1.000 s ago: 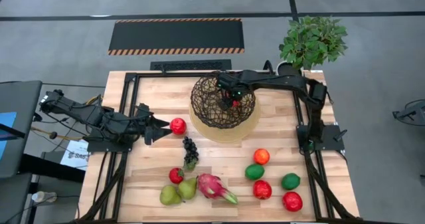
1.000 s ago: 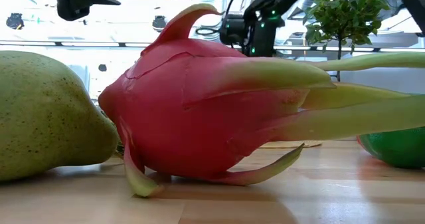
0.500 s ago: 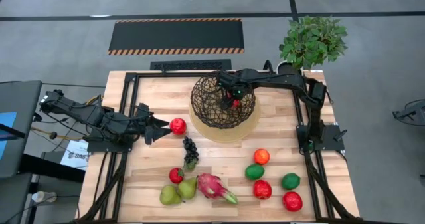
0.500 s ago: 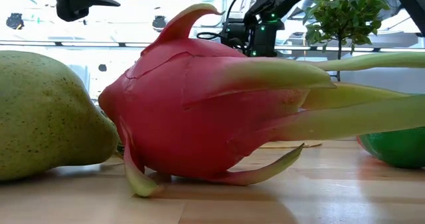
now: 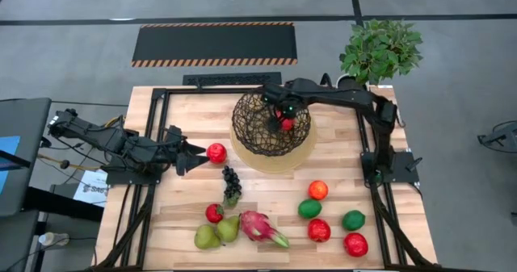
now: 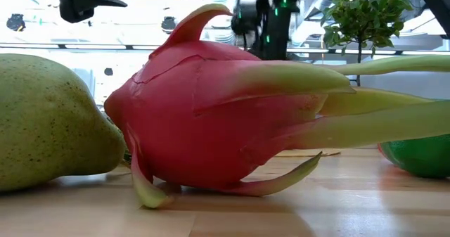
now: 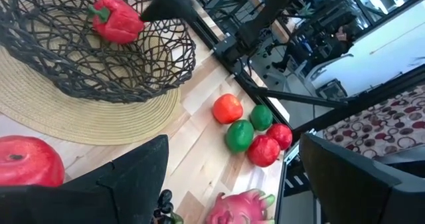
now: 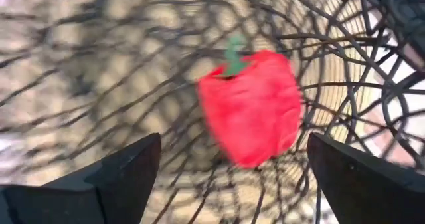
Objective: Build produce basket
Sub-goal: Put the pink dragon fruit into the black wire basket
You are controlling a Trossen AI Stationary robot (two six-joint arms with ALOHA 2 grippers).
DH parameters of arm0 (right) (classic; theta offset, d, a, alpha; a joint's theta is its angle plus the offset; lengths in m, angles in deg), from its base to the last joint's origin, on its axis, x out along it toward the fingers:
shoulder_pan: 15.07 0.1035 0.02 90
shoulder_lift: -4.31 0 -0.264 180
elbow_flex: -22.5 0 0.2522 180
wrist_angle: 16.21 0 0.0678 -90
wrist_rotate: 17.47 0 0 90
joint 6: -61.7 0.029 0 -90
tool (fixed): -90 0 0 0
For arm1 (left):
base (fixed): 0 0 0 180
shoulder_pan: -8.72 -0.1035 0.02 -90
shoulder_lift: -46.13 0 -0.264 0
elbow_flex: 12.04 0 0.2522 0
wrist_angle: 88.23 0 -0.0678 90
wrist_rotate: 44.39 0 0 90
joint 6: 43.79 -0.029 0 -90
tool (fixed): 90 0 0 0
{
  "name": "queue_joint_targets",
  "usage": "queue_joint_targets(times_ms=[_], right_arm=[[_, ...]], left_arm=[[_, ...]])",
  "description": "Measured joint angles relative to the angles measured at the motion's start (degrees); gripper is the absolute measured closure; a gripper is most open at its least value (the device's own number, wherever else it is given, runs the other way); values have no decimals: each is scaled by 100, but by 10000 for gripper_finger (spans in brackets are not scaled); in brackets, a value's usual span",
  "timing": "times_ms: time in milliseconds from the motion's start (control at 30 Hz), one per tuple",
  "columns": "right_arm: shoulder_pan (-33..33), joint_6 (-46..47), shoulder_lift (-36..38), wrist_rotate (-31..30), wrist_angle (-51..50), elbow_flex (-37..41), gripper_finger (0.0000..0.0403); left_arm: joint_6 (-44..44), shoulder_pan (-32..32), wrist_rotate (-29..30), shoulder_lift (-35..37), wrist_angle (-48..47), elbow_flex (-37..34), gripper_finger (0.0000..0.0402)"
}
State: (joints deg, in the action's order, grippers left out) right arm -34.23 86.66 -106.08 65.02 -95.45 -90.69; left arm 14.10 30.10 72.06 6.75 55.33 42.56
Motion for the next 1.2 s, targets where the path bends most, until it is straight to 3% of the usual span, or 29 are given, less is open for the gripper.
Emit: queue_joint_targets(times_ms=[200, 467, 700, 1067, 1200], right_arm=[[991, -138, 231, -5, -325, -949, 9], [2641, 798, 329, 7, -5, -1191, 9], [3845, 1904, 316, -260, 1023, -700, 12], [5109, 3295, 326, -725, 1394, 164, 12], [5417, 3507, 328, -761, 2168, 636, 10]], left_arm=[[2, 0, -223, -2, -44, 0, 77], [-15, 0, -267, -2, -280, 0, 77], [-17, 0, -318, 0, -410, 0, 77], [32, 0, -171, -1, -408, 0, 77], [171, 0, -174, 0, -471, 0, 77]])
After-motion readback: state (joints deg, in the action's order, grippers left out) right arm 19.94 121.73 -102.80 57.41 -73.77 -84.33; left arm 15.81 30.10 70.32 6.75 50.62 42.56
